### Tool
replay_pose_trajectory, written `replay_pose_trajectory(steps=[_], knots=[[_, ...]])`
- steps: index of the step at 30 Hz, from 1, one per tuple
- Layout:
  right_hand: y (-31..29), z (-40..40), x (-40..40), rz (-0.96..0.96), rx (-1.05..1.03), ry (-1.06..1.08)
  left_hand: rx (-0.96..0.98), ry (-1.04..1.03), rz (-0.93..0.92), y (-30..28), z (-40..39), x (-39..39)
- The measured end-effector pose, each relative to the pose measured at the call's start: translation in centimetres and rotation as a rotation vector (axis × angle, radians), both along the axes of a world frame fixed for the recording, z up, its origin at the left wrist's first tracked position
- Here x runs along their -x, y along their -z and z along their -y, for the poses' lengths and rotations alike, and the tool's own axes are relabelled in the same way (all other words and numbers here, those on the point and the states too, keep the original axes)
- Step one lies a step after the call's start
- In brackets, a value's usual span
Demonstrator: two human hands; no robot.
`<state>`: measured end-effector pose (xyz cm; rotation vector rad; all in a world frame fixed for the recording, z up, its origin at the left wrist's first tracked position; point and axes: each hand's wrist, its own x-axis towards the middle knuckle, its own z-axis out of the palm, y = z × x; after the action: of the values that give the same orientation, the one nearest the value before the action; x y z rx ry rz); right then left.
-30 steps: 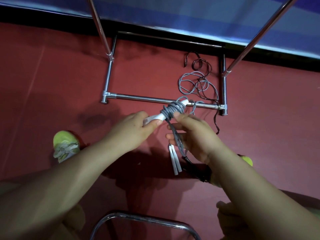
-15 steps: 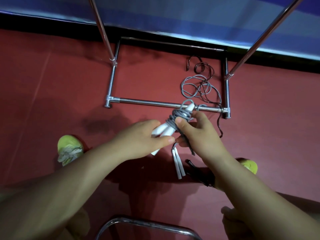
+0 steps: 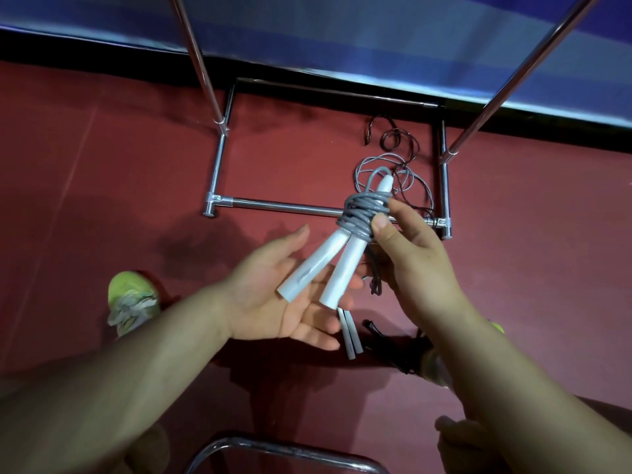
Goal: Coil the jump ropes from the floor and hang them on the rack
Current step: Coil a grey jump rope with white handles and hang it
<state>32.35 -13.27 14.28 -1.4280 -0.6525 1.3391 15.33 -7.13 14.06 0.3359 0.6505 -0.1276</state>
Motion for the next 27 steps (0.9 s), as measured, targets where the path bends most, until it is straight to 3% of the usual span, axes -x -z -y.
replay_pose_trajectory(steps=[4, 6, 8, 12, 17, 20, 27], knots=[[0.2, 0.0, -0.4, 0.025, 0.013, 0.006, -0.059, 0.111, -0.018, -0.7, -0.5, 0.2], [0.2, -0.3, -0.7, -0.051, 0.063, 0.017, -0.093, 0.151, -0.022, -0.8, -0.5, 0.2], [0.1, -0.7, -1.0, -0.131, 0.116, 0.056, -0.103, 0.140, -0.026, -0.8, -0.4, 0.2], [0.0, -0.8, -0.8, -0.098, 0.091, 0.063, -0.149, 0.081, -0.053, -1.0, 0.2, -0.1], [0.0, -0.9, 0.1, -0.357, 0.162, 0.159, -0.474, 0.044, -0.182, -1.0, 1.3, -0.6], [0.1, -0.8, 0.3, -0.402, 0.161, 0.159, -0.588, 0.017, -0.163, -0.9, 1.3, -0.5], [0.7, -0.3, 1.5, -0.369, 0.124, 0.184, -0.549, 0.033, -0.198, -0.6, 1.8, -0.6]])
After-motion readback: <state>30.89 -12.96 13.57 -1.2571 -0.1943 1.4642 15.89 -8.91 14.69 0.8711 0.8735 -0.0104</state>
